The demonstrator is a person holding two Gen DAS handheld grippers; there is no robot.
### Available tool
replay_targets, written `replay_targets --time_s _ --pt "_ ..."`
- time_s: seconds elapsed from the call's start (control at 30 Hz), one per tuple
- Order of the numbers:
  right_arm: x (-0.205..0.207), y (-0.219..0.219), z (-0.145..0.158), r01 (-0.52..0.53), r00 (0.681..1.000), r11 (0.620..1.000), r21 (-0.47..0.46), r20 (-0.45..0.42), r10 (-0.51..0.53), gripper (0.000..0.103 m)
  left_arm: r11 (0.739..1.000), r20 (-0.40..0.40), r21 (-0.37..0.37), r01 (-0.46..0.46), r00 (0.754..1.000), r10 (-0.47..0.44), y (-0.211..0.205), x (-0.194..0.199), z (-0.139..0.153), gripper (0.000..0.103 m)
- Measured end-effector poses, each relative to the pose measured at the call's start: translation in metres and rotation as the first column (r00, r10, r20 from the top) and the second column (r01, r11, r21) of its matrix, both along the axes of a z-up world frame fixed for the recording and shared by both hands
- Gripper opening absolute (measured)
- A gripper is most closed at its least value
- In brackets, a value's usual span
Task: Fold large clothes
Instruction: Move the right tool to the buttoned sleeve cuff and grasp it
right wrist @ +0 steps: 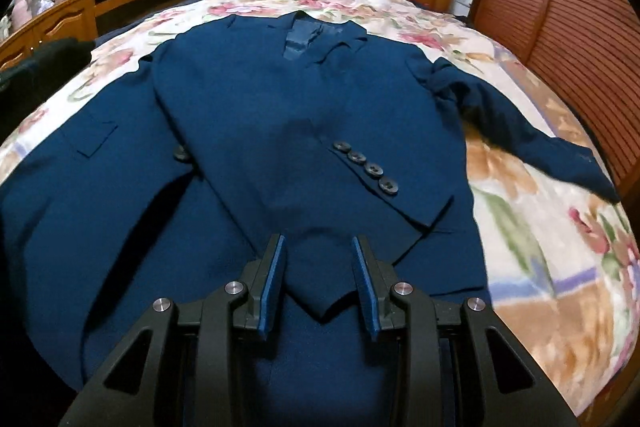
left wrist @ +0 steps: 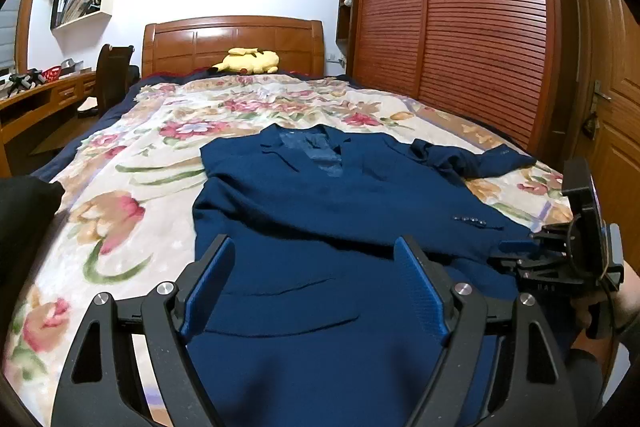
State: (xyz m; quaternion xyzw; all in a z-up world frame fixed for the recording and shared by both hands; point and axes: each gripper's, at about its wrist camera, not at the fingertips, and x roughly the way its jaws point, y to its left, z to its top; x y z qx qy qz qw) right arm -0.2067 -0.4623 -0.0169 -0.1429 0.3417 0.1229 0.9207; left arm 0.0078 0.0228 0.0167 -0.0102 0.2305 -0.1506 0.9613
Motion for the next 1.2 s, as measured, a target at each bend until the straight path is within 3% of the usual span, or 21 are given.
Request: replay_targets --time_s 0.33,0.77,0.83,0.93,1.0,1.2 --pt "-0.005 -0.020 0.016 0.020 0.998 1.000 0.024 0.059 -0.021 0.036 0.999 0.009 -0.027 0.034 0.999 -0.033 -0.030 0.011 0.004 0.082" --pt "0.013 -0.096 0.036 0.218 0.973 0.976 -0.014 0.083 -0.216 0.036 0.998 0.033 -0.032 0.050 0.998 -0.049 -0.056 0.024 0.007 0.083" --pt "0.018 -0.109 0.038 0.253 0.965 0.967 -0.015 0.081 -0.251 0.046 0.997 0.021 -0.041 0.058 0.998 -0.057 -0.059 0.028 0.005 0.087" --pt "0.027 -0.128 0.043 0.294 0.952 0.956 -0.004 0.089 -0.293 0.057 0.995 0.012 -0.061 0.075 0.997 -0.074 -0.064 0.032 0.003 0.103" --pt "0.036 -0.138 0.048 0.319 0.943 0.948 -0.013 0.106 -0.316 0.066 0.995 0.009 -0.051 0.082 0.997 -0.082 -0.070 0.033 0.003 0.103" --pt "0.068 -0.172 0.051 0.385 0.916 0.923 -0.013 0.127 -0.381 0.067 0.995 0.001 -0.009 0.097 0.995 -0.097 -0.085 0.033 -0.002 0.103"
